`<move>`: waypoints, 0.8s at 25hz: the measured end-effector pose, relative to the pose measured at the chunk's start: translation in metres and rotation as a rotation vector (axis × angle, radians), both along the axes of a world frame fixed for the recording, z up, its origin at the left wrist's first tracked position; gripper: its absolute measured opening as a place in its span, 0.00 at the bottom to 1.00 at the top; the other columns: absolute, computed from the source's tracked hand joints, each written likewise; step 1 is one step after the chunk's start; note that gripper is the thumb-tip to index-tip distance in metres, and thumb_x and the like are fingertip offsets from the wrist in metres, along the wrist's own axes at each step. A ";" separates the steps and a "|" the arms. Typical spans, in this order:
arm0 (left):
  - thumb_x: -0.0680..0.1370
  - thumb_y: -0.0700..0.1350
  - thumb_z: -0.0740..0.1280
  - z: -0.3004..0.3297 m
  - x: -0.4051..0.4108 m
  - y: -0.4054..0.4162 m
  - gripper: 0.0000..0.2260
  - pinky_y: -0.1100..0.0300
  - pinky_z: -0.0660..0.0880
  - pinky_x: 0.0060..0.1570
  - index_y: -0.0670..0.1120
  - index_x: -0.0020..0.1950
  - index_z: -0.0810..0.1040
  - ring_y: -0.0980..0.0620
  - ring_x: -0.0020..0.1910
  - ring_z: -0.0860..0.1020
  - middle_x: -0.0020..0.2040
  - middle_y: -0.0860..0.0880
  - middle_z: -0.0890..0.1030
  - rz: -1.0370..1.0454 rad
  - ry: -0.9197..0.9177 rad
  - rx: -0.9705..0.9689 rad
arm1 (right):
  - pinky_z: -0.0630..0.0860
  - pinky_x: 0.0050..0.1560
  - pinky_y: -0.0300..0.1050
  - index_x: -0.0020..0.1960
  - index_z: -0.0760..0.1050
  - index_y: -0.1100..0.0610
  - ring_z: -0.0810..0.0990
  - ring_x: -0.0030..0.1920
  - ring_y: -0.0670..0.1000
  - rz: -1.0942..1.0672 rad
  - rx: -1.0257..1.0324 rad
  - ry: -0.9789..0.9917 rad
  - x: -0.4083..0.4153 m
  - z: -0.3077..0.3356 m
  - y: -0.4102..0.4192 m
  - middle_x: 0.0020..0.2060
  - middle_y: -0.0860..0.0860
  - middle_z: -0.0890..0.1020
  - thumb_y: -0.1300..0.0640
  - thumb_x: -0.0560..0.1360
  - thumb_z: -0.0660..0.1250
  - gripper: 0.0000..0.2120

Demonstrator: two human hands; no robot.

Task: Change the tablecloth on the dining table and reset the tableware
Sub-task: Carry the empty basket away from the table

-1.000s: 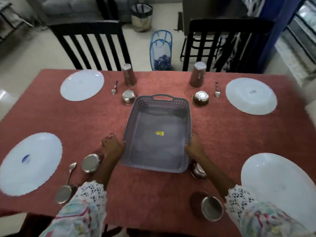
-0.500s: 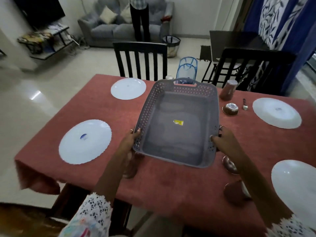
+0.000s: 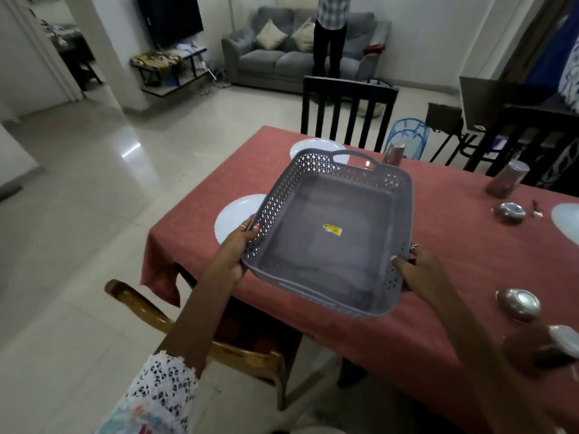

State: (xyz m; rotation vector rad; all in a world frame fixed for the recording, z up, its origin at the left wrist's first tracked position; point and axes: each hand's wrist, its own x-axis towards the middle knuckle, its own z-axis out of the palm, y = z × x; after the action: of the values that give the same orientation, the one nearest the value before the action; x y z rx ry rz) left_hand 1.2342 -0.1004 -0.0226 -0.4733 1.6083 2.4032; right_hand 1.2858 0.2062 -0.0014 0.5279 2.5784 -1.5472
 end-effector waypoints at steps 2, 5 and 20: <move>0.81 0.36 0.56 -0.001 -0.003 -0.023 0.13 0.62 0.80 0.32 0.50 0.56 0.75 0.55 0.30 0.82 0.34 0.52 0.84 0.017 -0.017 0.007 | 0.80 0.31 0.43 0.52 0.72 0.62 0.80 0.35 0.52 0.010 -0.011 0.009 -0.005 0.001 -0.023 0.45 0.60 0.80 0.64 0.78 0.62 0.04; 0.80 0.37 0.58 0.001 -0.012 -0.067 0.11 0.60 0.80 0.32 0.45 0.59 0.75 0.51 0.31 0.81 0.34 0.49 0.84 0.042 -0.046 0.002 | 0.82 0.39 0.51 0.51 0.72 0.60 0.81 0.39 0.56 0.029 -0.005 0.003 -0.024 -0.002 -0.062 0.45 0.60 0.81 0.63 0.77 0.63 0.03; 0.81 0.36 0.54 -0.006 -0.076 -0.413 0.14 0.60 0.81 0.38 0.48 0.55 0.77 0.52 0.36 0.83 0.40 0.49 0.85 0.043 -0.022 -0.036 | 0.80 0.47 0.60 0.56 0.73 0.61 0.82 0.40 0.59 0.082 -0.020 -0.074 -0.120 -0.027 -0.406 0.43 0.59 0.81 0.63 0.77 0.63 0.09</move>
State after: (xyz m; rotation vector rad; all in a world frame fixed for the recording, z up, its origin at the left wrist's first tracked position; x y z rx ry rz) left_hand 1.1586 -0.5137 -0.0281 -0.5441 1.6518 2.3944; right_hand 1.1655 -0.2002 -0.0283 0.4620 2.4948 -1.4963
